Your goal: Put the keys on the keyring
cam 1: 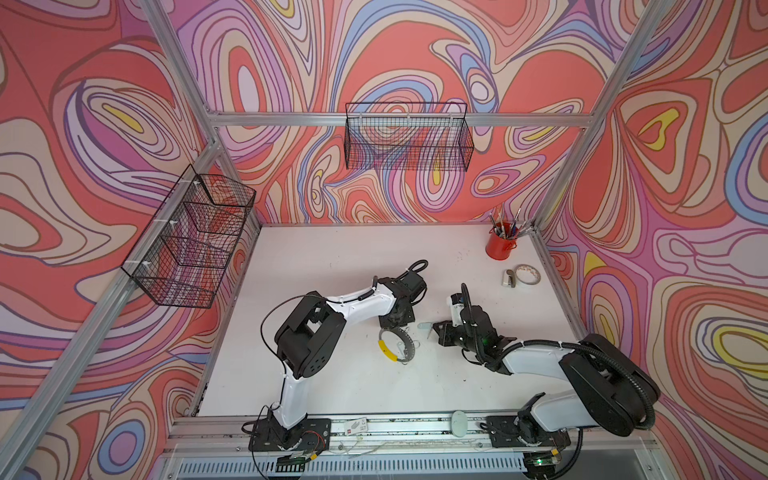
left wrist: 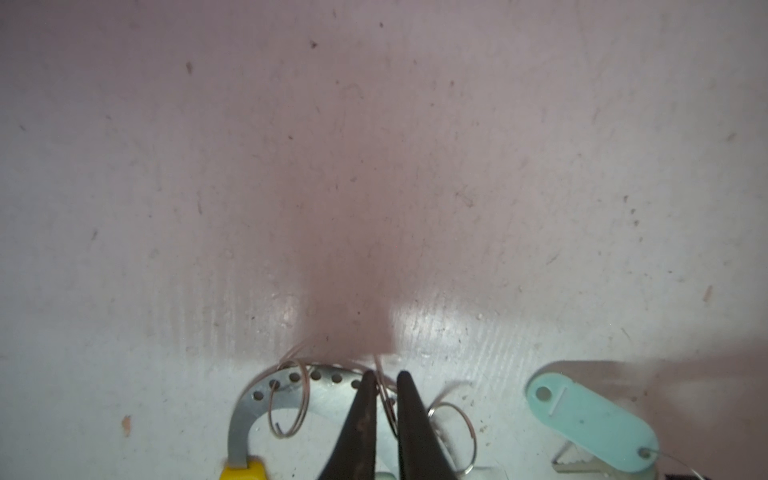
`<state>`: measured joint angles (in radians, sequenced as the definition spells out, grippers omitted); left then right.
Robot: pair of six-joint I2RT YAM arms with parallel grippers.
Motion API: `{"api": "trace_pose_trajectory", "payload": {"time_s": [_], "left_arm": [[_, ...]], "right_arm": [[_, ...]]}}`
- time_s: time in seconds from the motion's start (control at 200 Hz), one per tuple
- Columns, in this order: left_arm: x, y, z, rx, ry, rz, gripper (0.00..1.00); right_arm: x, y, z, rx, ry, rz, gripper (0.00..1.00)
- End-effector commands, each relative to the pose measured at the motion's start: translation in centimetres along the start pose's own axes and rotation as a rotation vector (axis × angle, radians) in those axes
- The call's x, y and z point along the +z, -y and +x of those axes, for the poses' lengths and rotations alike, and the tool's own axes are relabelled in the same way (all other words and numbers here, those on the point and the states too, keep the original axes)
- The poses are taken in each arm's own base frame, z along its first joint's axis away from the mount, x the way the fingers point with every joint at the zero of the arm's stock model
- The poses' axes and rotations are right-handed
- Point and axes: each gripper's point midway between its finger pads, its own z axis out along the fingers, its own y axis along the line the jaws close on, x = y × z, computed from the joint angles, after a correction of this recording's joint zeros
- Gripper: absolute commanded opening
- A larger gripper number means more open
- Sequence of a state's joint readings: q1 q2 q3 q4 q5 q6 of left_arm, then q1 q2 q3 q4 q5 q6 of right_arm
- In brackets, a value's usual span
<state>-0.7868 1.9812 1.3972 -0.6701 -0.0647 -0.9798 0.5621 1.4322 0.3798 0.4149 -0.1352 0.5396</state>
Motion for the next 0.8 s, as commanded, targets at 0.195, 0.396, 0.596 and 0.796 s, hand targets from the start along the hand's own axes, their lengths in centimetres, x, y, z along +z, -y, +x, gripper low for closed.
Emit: {"api": "trace_pose_trajectory", "payload": {"time_s": [0.195,0.396,0.596,0.796], "left_arm": [[-2.7,1.2,-0.5,0.203,0.073,0.063,0.39],[-5.9,-2.2,-0.4,0.415,0.25,0.102,0.46],[-3.6,-5.0,0.9,0.559,0.342,0.138,0.39],[-1.8,-4.4,-0.2,0.577,0.354,0.154,0.4]], "right_arm": [[-0.2,-0.1,-0.6,-0.016,0.024,-0.007,0.0],[0.3,-0.8,-0.8,-0.013,0.022,-0.043,0.0],[0.2,-1.0,-0.7,-0.018,0.013,-0.052,0.0],[0.3,-0.7,-0.4,-0.011,-0.002,-0.041,0.0]]}}
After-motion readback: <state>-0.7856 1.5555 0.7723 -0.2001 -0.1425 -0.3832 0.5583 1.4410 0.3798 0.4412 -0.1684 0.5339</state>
